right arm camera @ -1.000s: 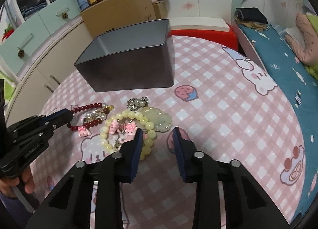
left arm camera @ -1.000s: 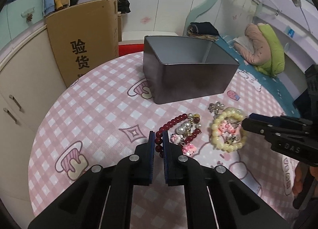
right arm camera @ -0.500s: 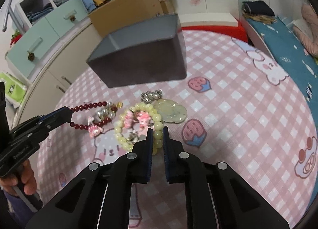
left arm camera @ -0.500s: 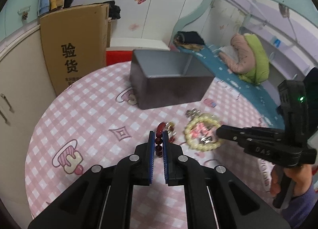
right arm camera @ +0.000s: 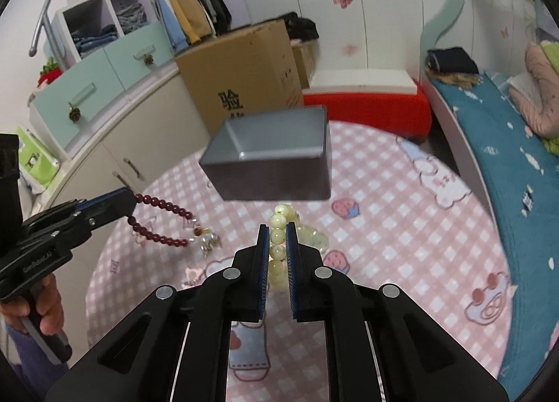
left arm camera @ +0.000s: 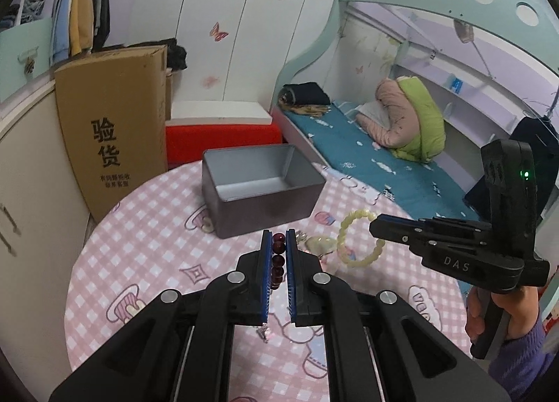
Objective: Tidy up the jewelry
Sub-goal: 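Carry both bracelets into the grey tin box and open both grippers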
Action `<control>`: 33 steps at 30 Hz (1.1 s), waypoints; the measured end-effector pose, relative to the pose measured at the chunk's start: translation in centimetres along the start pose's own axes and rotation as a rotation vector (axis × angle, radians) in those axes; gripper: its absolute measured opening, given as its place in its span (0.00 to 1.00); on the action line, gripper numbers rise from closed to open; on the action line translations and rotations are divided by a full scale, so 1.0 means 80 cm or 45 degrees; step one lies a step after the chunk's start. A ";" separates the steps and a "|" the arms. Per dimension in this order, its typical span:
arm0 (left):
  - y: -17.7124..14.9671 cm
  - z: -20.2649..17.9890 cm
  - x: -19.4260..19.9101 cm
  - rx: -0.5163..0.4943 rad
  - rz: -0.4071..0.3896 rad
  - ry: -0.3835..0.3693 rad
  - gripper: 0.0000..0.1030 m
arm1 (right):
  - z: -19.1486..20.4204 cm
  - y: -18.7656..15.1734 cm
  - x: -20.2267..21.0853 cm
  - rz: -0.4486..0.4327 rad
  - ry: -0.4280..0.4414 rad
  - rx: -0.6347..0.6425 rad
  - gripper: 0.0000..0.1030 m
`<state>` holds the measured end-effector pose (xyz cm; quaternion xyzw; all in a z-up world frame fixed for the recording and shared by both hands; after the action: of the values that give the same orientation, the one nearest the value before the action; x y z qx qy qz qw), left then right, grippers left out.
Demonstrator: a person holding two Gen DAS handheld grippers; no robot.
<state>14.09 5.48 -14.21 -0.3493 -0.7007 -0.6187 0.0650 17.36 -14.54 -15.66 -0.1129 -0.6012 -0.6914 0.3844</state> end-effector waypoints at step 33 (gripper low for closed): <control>0.079 0.054 -0.185 -0.011 0.247 0.124 0.06 | 0.003 0.109 -0.169 0.093 -0.008 0.014 0.10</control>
<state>30.18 3.30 -17.74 -0.3851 -0.6571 -0.6287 0.1571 32.27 -8.78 -17.46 -0.1349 -0.6018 -0.6731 0.4080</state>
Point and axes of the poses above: each gripper's, at about its wrist camera, not at the fingertips, and x roughly against the way its jaws point, z to its left, y to its top, the point moved 1 cm from there along -x, roughly the way its jaws point, and after that the axes turned 6 degrees about -z, right-handed, at the moved point
